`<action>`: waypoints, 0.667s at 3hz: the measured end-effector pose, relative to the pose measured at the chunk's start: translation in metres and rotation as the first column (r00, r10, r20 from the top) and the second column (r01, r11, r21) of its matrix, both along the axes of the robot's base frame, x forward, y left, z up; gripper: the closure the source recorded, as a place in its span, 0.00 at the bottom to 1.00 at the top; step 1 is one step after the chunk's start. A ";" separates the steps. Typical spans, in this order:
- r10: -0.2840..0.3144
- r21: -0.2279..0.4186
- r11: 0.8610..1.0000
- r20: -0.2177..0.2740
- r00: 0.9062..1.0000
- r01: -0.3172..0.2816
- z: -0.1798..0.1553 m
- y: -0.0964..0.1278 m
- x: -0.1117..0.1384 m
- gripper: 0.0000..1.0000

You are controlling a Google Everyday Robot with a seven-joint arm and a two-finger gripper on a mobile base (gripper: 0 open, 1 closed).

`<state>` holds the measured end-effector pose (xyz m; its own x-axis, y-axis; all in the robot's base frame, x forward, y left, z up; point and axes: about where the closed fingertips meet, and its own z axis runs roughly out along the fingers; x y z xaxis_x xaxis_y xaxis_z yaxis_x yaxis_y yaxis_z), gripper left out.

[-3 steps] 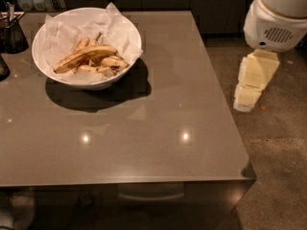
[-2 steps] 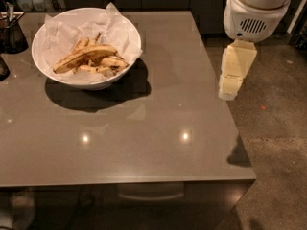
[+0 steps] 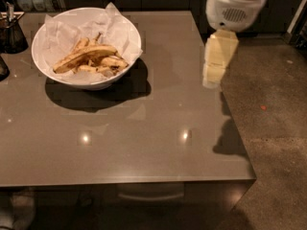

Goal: Pick banana from white bowl

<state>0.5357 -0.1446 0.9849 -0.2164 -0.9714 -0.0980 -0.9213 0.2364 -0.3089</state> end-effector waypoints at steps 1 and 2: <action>0.146 0.023 0.989 -0.009 0.989 -0.145 0.006 0.041 0.036 0.00; 0.279 0.047 0.960 -0.024 0.960 -0.277 0.007 0.079 0.058 0.00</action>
Offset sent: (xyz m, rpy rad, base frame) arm 0.0651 0.1105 0.0053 0.0340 0.1392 0.4408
